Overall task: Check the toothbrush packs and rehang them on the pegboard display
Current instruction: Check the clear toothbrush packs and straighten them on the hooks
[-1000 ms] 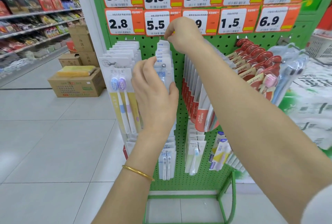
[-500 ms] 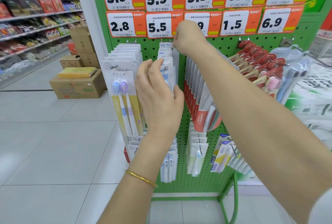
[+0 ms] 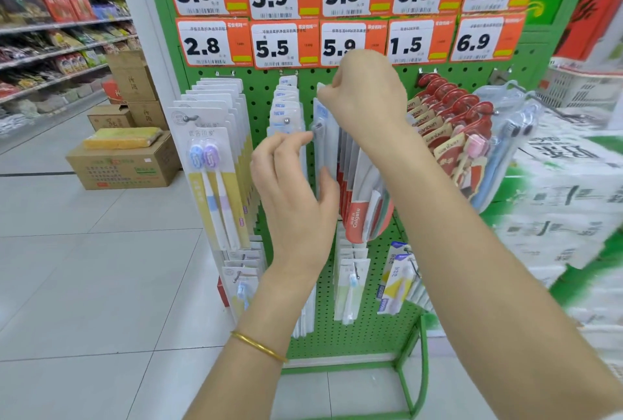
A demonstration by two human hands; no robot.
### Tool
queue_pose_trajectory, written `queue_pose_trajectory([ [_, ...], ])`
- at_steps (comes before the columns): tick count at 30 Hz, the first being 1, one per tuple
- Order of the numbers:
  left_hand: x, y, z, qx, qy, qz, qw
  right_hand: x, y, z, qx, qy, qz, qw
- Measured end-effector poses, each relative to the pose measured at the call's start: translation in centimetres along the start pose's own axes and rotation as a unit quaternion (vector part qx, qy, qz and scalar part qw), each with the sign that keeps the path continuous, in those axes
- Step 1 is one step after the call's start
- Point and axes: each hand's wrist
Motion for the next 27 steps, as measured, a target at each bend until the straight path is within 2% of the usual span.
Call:
queue_pose_trajectory([
  [8,1.5,1.6,-0.1,-0.037,0.113,-0.111,0.987,4.9,5.6,-2.7,-0.004,-0.123,-0.042,0.992],
  [11,2.2,2.3,0.2,-0.106,0.146,-0.138,0.974,7.3,7.0,-2.8,-0.050,-0.182,-0.023,0.982],
  [14,2.7,3.2,0.7,-0.185,0.239,-0.166,0.939,9.7,8.1,-2.5,-0.095,-0.227,0.006,0.969],
  [17,3.6,4.6,1.5,-0.235,0.264,-0.199,0.914,11.8,9.6,-2.2,-0.090,-0.285,0.054,0.953],
  [19,4.4,5.5,2.1,-0.235,0.268,-0.224,0.907,13.4,10.9,-1.7,-0.090,-0.341,0.107,0.930],
  [21,5.1,6.2,2.5,-0.217,0.274,-0.265,0.899,15.3,12.8,-0.9,-0.121,-0.341,0.144,0.921],
  [24,5.8,6.8,3.2,-0.186,0.289,-0.309,0.887,17.6,16.2,0.8,-0.198,-0.312,0.165,0.914],
  [27,6.4,7.4,4.4,-0.172,0.287,-0.308,0.891,18.6,18.3,2.1,-0.209,-0.320,0.170,0.908],
])
Point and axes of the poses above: each hand's wrist, its own y-axis away from the middle knuckle, its own z-axis out of the palm, x = y × z, and after that the axes turned 13 degrees about z, right-handed
